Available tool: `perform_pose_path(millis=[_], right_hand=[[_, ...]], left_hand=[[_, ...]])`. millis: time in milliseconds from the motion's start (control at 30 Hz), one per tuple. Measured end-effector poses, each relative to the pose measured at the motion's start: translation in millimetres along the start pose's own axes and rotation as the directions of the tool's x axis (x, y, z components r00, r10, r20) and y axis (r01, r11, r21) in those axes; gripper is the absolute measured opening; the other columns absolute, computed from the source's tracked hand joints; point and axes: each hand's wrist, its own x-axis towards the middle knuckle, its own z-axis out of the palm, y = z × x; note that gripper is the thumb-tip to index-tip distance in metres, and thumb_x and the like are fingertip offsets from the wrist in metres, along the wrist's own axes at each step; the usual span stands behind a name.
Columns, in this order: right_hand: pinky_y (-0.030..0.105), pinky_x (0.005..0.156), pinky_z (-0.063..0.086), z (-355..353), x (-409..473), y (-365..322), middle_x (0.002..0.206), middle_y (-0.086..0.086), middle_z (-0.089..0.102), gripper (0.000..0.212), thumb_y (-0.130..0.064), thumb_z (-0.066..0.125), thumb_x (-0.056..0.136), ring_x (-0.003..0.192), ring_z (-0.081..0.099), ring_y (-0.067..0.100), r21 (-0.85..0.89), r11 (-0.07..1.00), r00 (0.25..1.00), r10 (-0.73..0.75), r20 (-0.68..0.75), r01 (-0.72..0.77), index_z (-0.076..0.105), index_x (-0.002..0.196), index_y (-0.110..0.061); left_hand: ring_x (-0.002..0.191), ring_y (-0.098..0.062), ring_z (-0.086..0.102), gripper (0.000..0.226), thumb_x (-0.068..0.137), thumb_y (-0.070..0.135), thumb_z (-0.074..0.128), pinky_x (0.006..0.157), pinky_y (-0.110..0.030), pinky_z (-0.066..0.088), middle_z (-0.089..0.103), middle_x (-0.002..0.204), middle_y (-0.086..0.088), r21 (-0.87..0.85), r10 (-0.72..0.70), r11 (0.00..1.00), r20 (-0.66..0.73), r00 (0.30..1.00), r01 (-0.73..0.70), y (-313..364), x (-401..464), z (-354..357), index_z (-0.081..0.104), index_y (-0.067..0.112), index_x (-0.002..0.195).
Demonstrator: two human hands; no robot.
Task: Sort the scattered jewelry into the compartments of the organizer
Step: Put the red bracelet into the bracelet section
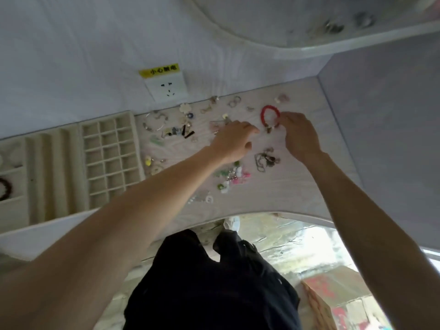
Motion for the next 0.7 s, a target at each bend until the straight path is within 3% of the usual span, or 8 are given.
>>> perform_pose_path(millis=[100, 233, 367, 500, 600, 700], right_hand=[[0.043, 0.093, 0.038, 7, 11, 17, 0.134, 0.013, 0.051, 0.046, 0.010, 0.049, 0.081, 0.120, 0.045, 0.035, -0.002, 0.998, 0.997, -0.057, 0.045, 0.057, 0.057, 0.123, -0.006], [0.039, 0.080, 0.042, 9, 1, 28, 0.111, 0.014, 0.062, 0.018, -0.005, 0.056, 0.086, 0.101, 0.052, 0.033, 0.049, 0.997, 0.998, -0.057, -0.034, 0.059, 0.067, 0.101, -0.006], [0.039, 0.075, 0.045, 12, -19, 35, 0.099, 0.016, 0.062, 0.008, -0.007, 0.064, 0.082, 0.094, 0.053, 0.034, 0.117, 0.989, 0.993, -0.076, -0.094, 0.087, 0.069, 0.088, -0.007], [0.039, 0.082, 0.043, 24, -31, 44, 0.107, 0.017, 0.059, 0.015, -0.010, 0.056, 0.089, 0.102, 0.052, 0.035, 0.156, 0.979, 0.991, -0.120, -0.063, 0.128, 0.061, 0.101, -0.002], [0.025, 0.078, 0.041, 15, -33, 34, 0.103, 0.008, 0.061, 0.014, -0.011, 0.048, 0.095, 0.094, 0.056, 0.023, 0.462, 0.887, 0.997, 0.041, -0.066, -0.006, 0.054, 0.104, -0.002], [0.016, 0.073, 0.046, -11, -31, 8, 0.093, 0.004, 0.067, 0.010, -0.013, 0.053, 0.094, 0.082, 0.062, 0.013, 0.712, 0.698, 0.971, 0.214, -0.106, -0.076, 0.053, 0.100, -0.004]], left_hand=[[0.128, -0.020, 0.040, 0.049, 0.090, 0.013, 0.054, 0.104, -0.036, 0.038, 0.045, 0.141, 0.000, 0.105, 0.028, 0.994, -0.041, 0.999, -0.024, 7, 19, 12, 0.043, 0.018, 0.138], [0.132, -0.022, 0.033, 0.057, 0.087, 0.000, 0.049, 0.104, -0.038, 0.036, 0.038, 0.146, -0.002, 0.205, 0.055, 0.977, 0.044, 0.998, -0.063, 24, 48, 25, 0.039, 0.016, 0.141], [0.124, -0.026, 0.039, 0.048, 0.091, 0.005, 0.047, 0.097, -0.036, 0.039, 0.040, 0.143, -0.004, 0.342, 0.073, 0.934, 0.092, 0.993, -0.100, 37, 66, 34, 0.044, 0.014, 0.137], [0.114, -0.025, 0.046, 0.032, 0.092, 0.014, 0.049, 0.089, -0.036, 0.043, 0.054, 0.126, -0.004, 0.337, 0.112, 0.933, 0.063, 0.992, -0.127, 31, 68, 33, 0.055, 0.012, 0.123], [0.107, -0.022, 0.053, 0.020, 0.090, 0.020, 0.056, 0.084, -0.031, 0.043, 0.063, 0.111, -0.001, 0.119, 0.048, 0.992, 0.028, 0.998, -0.051, 22, 64, 30, 0.061, 0.014, 0.108], [0.103, -0.014, 0.061, 0.015, 0.093, 0.022, 0.057, 0.092, -0.031, 0.047, 0.066, 0.107, 0.002, -0.334, -0.080, 0.940, 0.000, 0.997, 0.076, 19, 40, 18, 0.058, 0.013, 0.105]])
